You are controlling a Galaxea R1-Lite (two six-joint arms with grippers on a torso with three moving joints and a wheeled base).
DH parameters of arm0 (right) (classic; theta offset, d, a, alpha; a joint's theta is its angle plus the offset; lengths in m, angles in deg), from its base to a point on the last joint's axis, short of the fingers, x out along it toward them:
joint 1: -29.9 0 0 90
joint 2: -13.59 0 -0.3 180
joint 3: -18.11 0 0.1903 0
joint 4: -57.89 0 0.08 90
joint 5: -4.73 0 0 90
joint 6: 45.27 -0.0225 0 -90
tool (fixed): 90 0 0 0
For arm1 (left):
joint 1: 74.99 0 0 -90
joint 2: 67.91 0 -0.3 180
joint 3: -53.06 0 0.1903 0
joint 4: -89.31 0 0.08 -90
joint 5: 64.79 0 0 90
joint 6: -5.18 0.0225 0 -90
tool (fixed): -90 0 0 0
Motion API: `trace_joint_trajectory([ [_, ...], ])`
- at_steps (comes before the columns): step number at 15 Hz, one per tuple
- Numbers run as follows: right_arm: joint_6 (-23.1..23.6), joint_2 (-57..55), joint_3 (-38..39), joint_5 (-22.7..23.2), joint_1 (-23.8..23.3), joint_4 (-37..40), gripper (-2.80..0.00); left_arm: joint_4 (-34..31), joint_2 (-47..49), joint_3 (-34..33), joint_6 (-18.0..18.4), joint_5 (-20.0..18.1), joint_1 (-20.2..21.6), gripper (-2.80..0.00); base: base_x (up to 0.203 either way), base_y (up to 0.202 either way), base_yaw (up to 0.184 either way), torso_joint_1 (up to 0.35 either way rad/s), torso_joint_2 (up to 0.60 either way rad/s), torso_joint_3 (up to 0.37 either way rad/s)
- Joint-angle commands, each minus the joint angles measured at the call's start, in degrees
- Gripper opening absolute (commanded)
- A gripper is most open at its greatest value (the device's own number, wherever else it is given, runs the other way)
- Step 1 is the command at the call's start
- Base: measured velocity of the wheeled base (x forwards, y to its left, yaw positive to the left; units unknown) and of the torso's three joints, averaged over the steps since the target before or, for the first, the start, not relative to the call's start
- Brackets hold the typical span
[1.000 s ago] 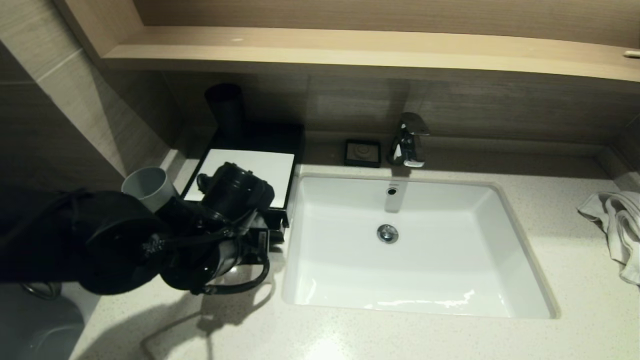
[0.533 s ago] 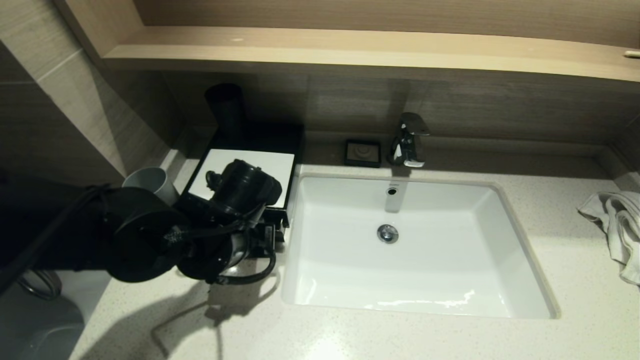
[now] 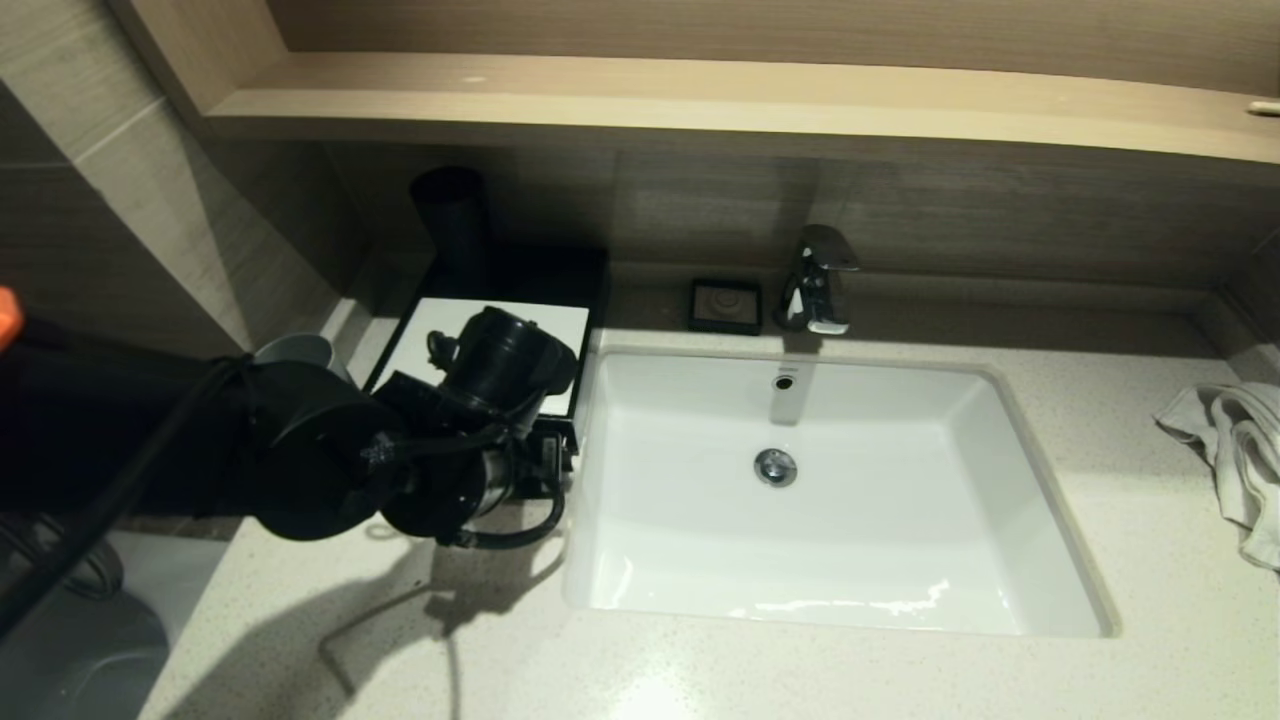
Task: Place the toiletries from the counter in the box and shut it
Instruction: Close the drawer
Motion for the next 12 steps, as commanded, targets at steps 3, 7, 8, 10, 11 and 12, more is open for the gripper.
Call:
trace_joint_trajectory([
  [3, 0.02, 0.0, 0.0, 0.04, -0.09, -0.01, -2.8, 0.01, 0.63, 1.72, -0.09, 0.19, 0.15, -2.8, 0.0, 0.0, 0.0, 0.0, 0.0, 0.0],
  [7, 0.02, 0.0, 0.0, -0.02, 0.0, -0.01, -2.8, 0.02, 0.98, 2.93, -0.01, 0.19, 0.53, -2.8, 0.0, 0.0, 0.0, 0.0, 0.0, 0.0],
  [8, 0.02, 0.0, 0.0, 0.04, 0.0, -0.01, -2.8, -0.05, 1.16, 3.37, 0.02, 0.19, 0.64, -2.8, 0.0, 0.0, 0.0, 0.0, 0.0, 0.0],
  [10, 0.02, 0.0, 0.0, 0.03, 0.0, -0.01, -2.8, -0.02, 1.33, 4.18, 0.09, 0.19, 0.73, -2.8, 0.0, 0.0, 0.0, 0.0, 0.0, 0.0],
  [11, 0.02, 0.0, 0.0, -0.03, 0.0, -0.01, -2.8, -0.04, 1.55, 4.61, 0.05, 0.19, 0.76, -2.8, 0.0, 0.0, 0.0, 0.0, 0.0, 0.0],
  [12, 0.02, 0.0, 0.0, -0.04, 0.0, -0.01, -2.8, -0.02, 1.78, 5.04, 0.11, 0.24, 0.81, -2.8, 0.0, 0.0, 0.0, 0.0, 0.0, 0.0],
])
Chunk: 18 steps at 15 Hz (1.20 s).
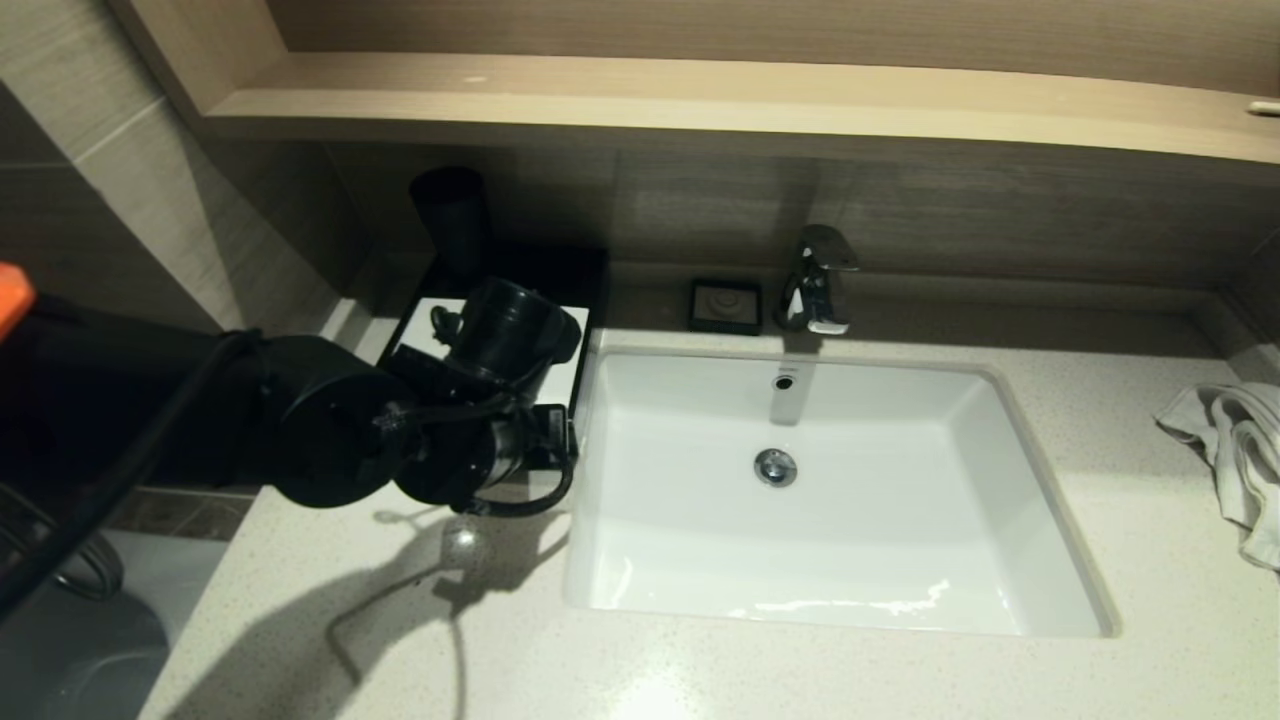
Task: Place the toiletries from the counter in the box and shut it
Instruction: Close the drawer
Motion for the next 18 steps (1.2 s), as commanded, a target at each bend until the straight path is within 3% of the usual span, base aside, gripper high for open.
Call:
trace_joint_trajectory([
  [1, 0.02, 0.0, 0.0, -0.02, 0.0, -0.01, -2.8, 0.0, 0.54, 0.78, -0.14, 0.15, 0.07, -2.8, 0.0, 0.0, 0.0, 0.0, 0.0, 0.0],
  [11, 0.02, 0.0, 0.0, 0.05, 0.0, -0.01, -2.8, 2.15, -0.39, -0.15, 0.04, 0.32, -0.02, -2.8, 0.0, 0.0, 0.0, 0.0, 0.0, 0.0],
  [18, 0.02, 0.0, 0.0, 0.06, 0.0, -0.01, -2.8, -0.68, -8.82, -6.81, 0.08, 0.21, -0.89, -2.8, 0.0, 0.0, 0.0, 0.0, 0.0, 0.0],
])
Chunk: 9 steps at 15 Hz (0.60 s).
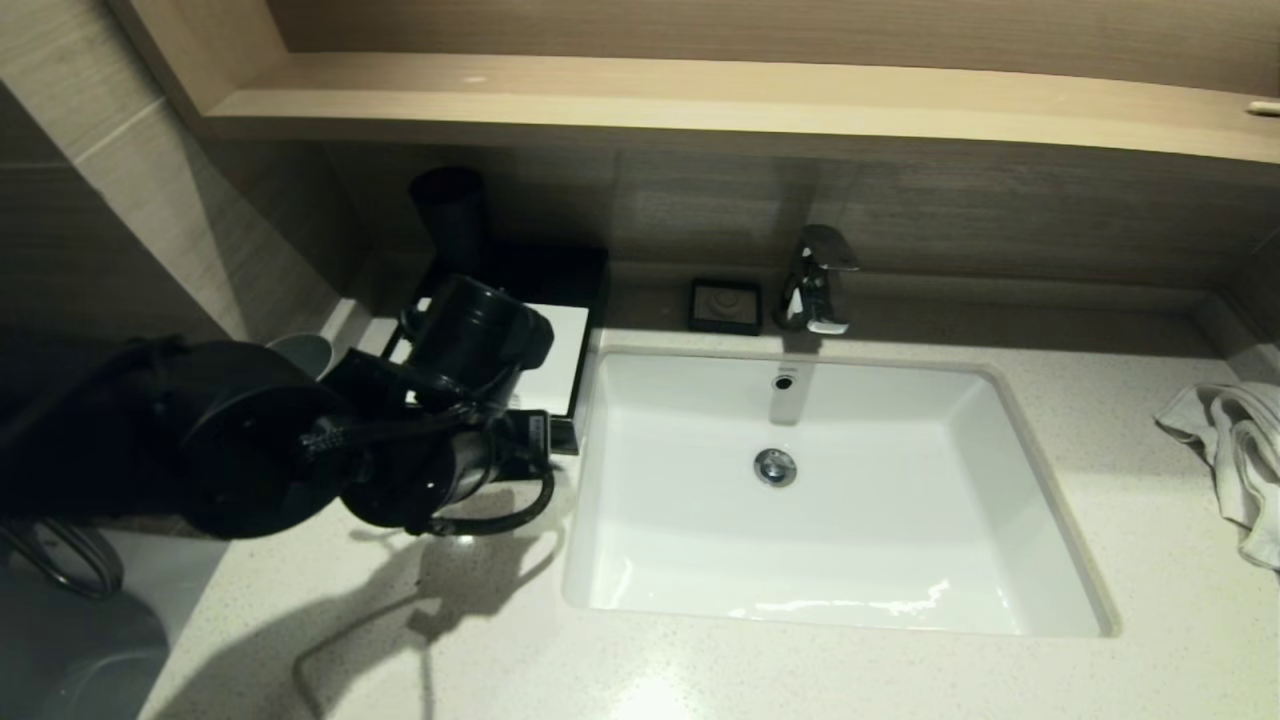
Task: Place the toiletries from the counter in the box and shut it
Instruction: Close the drawer
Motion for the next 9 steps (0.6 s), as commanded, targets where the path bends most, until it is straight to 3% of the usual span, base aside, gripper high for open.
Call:
trace_joint_trajectory([
  [1, 0.04, 0.0, 0.0, 0.0, 0.0, -0.01, -2.8, -0.79, -4.49, -2.94, -0.12, 0.17, -0.07, -2.8, 0.0, 0.0, 0.0, 0.0, 0.0, 0.0],
  [9, 0.04, 0.0, 0.0, 0.07, -0.04, -0.01, -2.8, -0.34, -17.79, -10.87, 0.9, -0.03, 1.81, -2.8, 0.0, 0.0, 0.0, 0.0, 0.0, 0.0],
])
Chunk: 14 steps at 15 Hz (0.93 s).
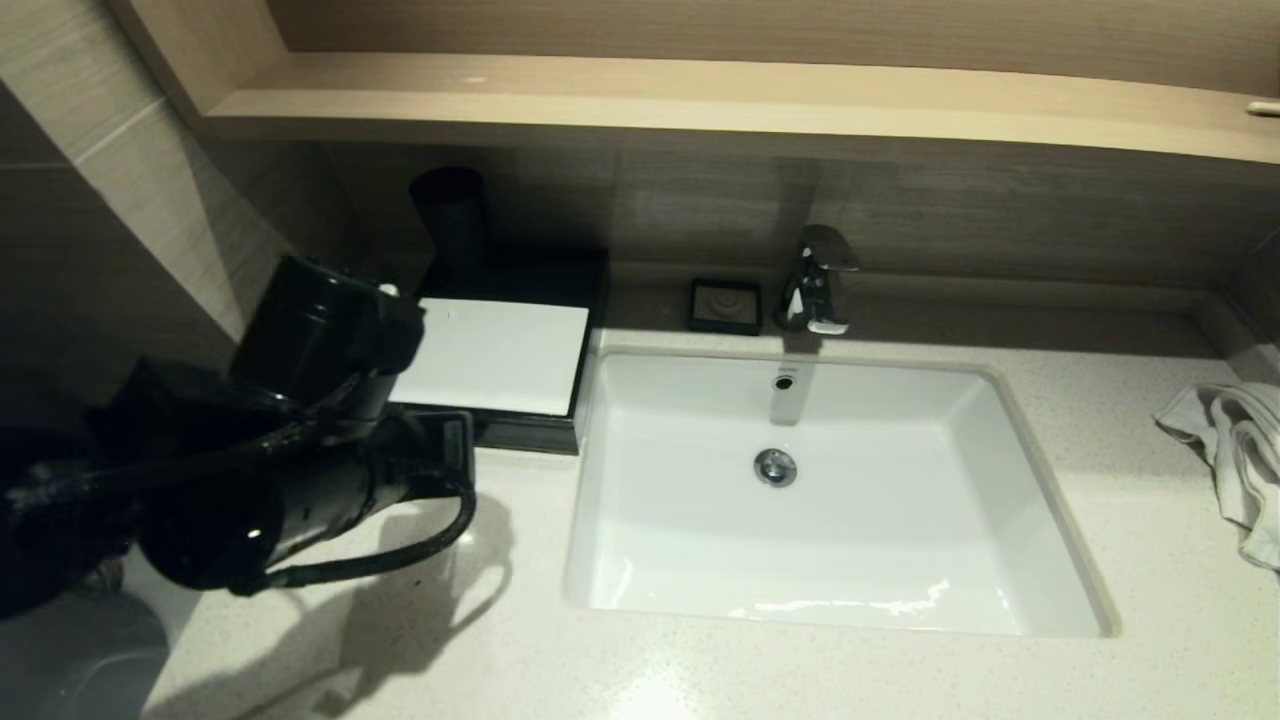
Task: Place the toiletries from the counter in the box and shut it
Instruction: Pick up the cup
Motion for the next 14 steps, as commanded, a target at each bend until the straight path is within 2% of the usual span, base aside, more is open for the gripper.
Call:
trace_joint_trajectory([
  [1, 0.04, 0.0, 0.0, -0.04, 0.0, -0.01, -2.8, 0.62, -5.53, -3.42, 1.49, -0.6, 3.02, -2.8, 0.0, 0.0, 0.0, 0.0, 0.0, 0.0],
  [3, 0.04, 0.0, 0.0, -0.07, -0.01, -0.01, -2.8, 3.01, -6.64, -5.56, 3.75, -3.98, 8.95, -2.8, 0.0, 0.0, 0.0, 0.0, 0.0, 0.0],
  [7, 0.04, 0.0, 0.0, -0.07, 0.0, -0.01, -2.8, 10.7, -8.31, -11.53, 10.67, -16.85, 23.11, -2.8, 0.0, 0.0, 0.0, 0.0, 0.0, 0.0],
  [9, 0.04, 0.0, 0.0, -0.07, 0.0, -0.01, -2.8, 15.28, -8.48, -15.21, 13.47, -19.47, 25.34, -2.8, 0.0, 0.0, 0.0, 0.0, 0.0, 0.0],
  [12, 0.04, 0.0, 0.0, -0.02, 0.0, -0.01, -2.8, 20.92, -8.5, -19.29, 15.13, -19.69, 26.32, -2.8, 0.0, 0.0, 0.0, 0.0, 0.0, 0.0],
  [14, 0.04, 0.0, 0.0, -0.06, 0.0, -0.01, -2.8, 22.24, -8.26, -20.16, 15.28, -19.69, 26.9, -2.8, 0.0, 0.0, 0.0, 0.0, 0.0, 0.0],
])
